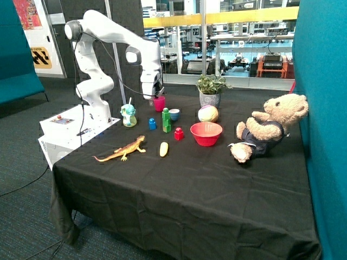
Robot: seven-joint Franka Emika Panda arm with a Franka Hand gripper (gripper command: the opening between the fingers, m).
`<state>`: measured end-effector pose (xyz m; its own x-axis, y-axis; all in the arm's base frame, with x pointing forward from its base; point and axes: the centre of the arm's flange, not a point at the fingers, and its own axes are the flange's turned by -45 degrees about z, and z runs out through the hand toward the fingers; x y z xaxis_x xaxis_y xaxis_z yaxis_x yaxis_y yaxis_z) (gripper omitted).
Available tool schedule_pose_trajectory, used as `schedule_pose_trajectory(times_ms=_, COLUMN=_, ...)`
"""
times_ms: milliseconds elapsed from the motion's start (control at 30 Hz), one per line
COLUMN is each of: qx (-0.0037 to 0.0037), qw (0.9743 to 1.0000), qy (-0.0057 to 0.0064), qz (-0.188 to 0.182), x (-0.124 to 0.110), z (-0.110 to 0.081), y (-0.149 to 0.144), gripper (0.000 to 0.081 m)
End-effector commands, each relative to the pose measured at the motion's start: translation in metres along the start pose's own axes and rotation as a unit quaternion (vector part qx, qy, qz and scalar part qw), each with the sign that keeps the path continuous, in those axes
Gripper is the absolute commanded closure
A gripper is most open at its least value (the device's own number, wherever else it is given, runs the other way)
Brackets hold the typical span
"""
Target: Stack green blocks
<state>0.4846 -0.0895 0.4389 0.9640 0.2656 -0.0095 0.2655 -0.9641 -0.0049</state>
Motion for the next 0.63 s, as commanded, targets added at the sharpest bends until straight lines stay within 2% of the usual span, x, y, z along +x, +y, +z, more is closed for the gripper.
schedule_pose_trajectory(times_ms=0, qx=-0.00238, qw=0.9999, qy=0.0048, qz=0.012, x=-0.019, z=0.004, y=0.005, gripper=0.0035)
schedule_pose_trajectory(times_ms=33, qx=-0.00238, qw=0.9999, qy=0.0048, qz=0.012, x=-0.020, z=0.004, y=0.006, gripper=0.0052)
schedule_pose_trajectory(times_ms=300, qx=-0.00234, qw=0.9998, qy=0.0048, qz=0.020, x=-0.021, z=0.006, y=0.018, gripper=0.0041)
schedule_pose_trajectory(times_ms=367, qx=-0.00238, qw=0.9999, qy=0.0048, qz=0.013, x=-0.021, z=0.007, y=0.019, gripper=0.0062)
schedule_pose_trajectory(times_ms=600, qx=-0.00245, qw=1.0000, qy=0.0047, qz=-0.002, x=-0.011, z=0.009, y=0.017, gripper=0.0040)
